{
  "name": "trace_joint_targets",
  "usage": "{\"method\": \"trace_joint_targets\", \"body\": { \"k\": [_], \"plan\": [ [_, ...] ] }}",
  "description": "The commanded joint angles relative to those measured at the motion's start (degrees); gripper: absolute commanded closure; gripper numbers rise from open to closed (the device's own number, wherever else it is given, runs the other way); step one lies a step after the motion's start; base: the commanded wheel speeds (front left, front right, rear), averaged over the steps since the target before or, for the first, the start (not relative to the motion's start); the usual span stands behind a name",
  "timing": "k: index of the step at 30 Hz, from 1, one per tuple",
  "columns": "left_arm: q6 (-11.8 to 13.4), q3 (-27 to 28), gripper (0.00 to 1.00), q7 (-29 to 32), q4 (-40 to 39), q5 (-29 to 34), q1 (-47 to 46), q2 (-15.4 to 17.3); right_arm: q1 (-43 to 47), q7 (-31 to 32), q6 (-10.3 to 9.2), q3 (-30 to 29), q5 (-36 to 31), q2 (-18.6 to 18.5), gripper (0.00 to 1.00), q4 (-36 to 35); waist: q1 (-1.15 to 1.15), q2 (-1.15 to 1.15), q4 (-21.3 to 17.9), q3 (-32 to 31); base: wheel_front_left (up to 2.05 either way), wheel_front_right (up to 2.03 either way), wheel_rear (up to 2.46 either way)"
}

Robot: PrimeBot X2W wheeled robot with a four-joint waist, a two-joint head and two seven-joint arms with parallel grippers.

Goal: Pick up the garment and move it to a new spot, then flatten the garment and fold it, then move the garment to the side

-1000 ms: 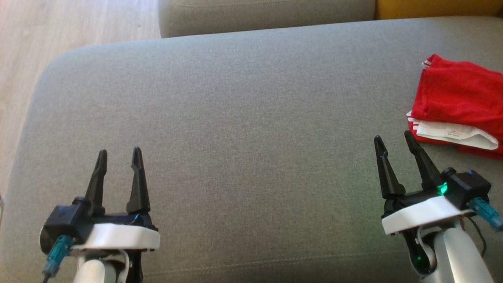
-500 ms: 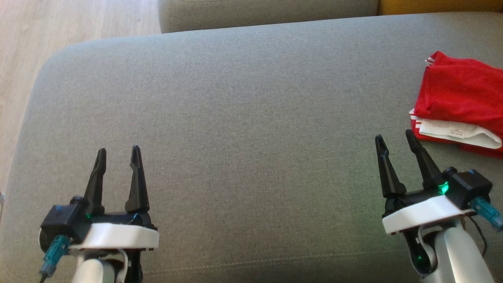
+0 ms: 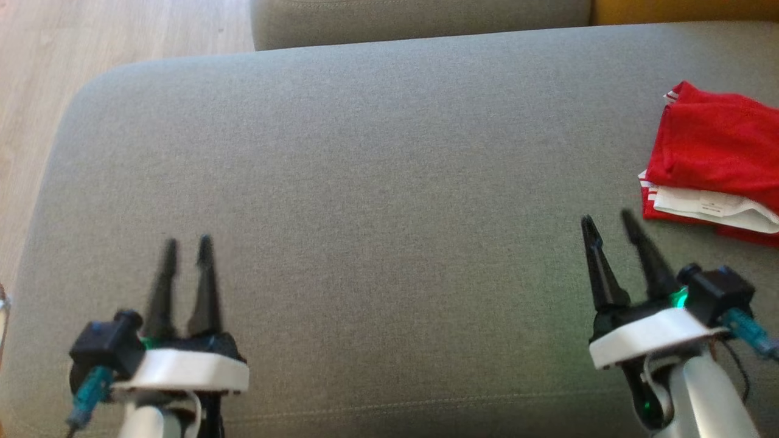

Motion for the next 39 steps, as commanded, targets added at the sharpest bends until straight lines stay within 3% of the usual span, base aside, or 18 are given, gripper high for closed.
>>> {"method": "trace_joint_targets", "body": {
  "k": [1, 39],
  "plan": [
    [0.01, -0.13, 1.00, 0.04, 1.46, 0.00, 0.39, -0.03, 0.27, 0.02, 0.00, 0.13, 0.00, 0.02, 1.00, 1.43, 0.00, 0.00, 0.00, 0.00, 0.00, 0.00, 0.00],
    [-2.17, 1.53, 1.00, 4.81, 5.81, -23.90, -1.75, 1.24, 0.40, 6.09, -0.01, -1.23, 23.63, -0.02, 1.00, 2.53, 0.00, 0.00, -0.41, -1.36, 0.00, 0.00, 0.00]
  ]
}}
